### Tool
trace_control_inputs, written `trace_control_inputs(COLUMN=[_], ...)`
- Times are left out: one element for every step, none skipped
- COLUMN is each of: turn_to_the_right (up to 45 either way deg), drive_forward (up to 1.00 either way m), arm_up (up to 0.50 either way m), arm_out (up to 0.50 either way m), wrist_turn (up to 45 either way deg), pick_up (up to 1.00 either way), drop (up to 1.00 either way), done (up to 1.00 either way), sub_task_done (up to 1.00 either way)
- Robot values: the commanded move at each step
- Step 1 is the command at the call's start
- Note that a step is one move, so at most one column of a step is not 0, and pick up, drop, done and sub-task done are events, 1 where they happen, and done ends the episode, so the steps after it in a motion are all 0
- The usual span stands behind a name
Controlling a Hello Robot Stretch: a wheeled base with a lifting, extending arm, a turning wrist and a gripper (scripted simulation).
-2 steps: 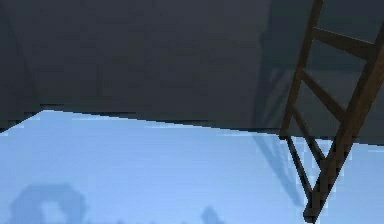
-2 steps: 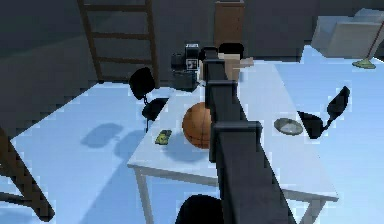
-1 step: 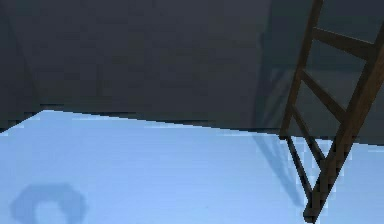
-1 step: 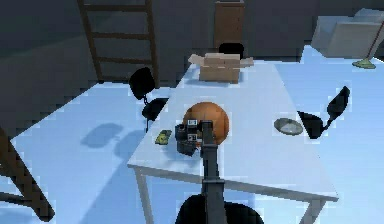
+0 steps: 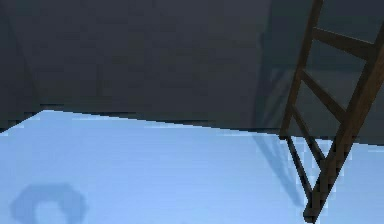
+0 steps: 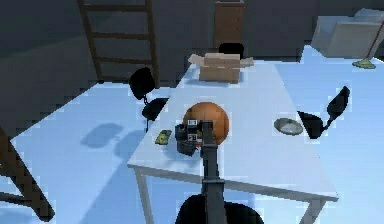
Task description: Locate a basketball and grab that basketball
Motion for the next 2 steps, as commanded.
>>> trace_control_inputs(turn_to_the_right=[0.0, 0.0], drive_forward=[0.0, 0.0], arm_up=[0.1, 0.0], arm_out=[0.0, 0.0], wrist_turn=[0.0, 0.0], pick_up=[0.0, 0.0], drop=[0.0, 0.0], done=[0.0, 1.0], sub_task_done=[0.0, 0.0])
